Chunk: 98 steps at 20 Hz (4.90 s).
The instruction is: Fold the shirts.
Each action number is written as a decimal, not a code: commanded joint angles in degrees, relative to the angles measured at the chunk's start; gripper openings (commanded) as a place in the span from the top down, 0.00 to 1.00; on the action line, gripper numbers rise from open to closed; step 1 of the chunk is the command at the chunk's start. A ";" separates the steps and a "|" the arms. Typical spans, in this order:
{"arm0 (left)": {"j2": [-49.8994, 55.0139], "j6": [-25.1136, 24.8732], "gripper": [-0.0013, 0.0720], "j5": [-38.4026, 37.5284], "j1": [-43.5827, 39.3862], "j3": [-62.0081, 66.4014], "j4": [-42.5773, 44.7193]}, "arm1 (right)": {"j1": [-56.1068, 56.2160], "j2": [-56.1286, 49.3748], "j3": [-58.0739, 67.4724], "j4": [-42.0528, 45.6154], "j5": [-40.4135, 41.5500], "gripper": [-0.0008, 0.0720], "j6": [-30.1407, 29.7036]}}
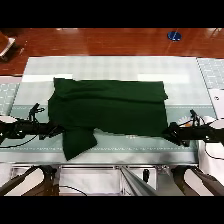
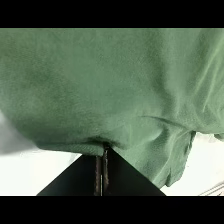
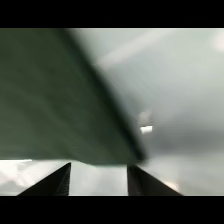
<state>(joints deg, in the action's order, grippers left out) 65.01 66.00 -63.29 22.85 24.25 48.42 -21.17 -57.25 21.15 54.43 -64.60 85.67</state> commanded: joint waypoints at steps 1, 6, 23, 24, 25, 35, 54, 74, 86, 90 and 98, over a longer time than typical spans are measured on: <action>0.04 0.04 0.95 0.04 -0.02 0.04 -0.07 | 4.28 -4.76 1.03 -7.76 8.96 0.45 -0.83; 0.04 0.04 0.95 -0.87 0.11 3.37 -0.09 | 12.20 -6.97 9.60 -7.61 8.24 0.96 -4.11; 26.91 7.41 0.95 0.42 -7.76 49.48 -12.00 | 12.31 -28.17 47.65 -4.61 4.68 0.96 -2.40; 29.68 7.48 0.95 -0.66 -7.82 52.85 -12.00 | 12.31 -30.58 49.90 -4.61 4.59 0.96 -2.10; 32.57 8.76 0.95 -1.90 -7.82 56.24 -11.98 | 12.17 -33.03 52.15 -4.55 4.50 0.96 -1.62; 46.47 10.23 0.29 -9.77 -9.40 67.08 -11.87 | 11.69 -44.70 60.54 -4.92 7.13 0.42 -1.27; 4.92 -12.50 0.29 2.03 -5.14 22.18 -17.22 | 2.56 -42.88 46.84 -16.39 5.70 0.42 -7.30; 9.51 -5.51 0.95 22.25 -40.13 28.15 -19.43 | 8.37 9.53 32.63 6.25 -9.57 0.96 -3.50; 42.27 18.34 0.95 10.69 -71.80 64.57 -1.03 | 8.44 29.90 31.34 1.42 -17.29 0.96 2.21; 45.05 17.20 0.95 10.64 -76.81 66.75 -3.41 | 8.44 29.90 31.34 1.38 -17.25 0.96 2.21; 37.38 19.32 0.95 -1.57 -57.92 68.61 4.48 | 12.00 24.30 31.36 -3.50 -14.45 0.96 2.62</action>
<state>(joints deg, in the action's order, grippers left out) 106.30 83.02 -59.53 -42.68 93.21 47.53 -11.51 -29.93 52.53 54.13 -80.90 88.14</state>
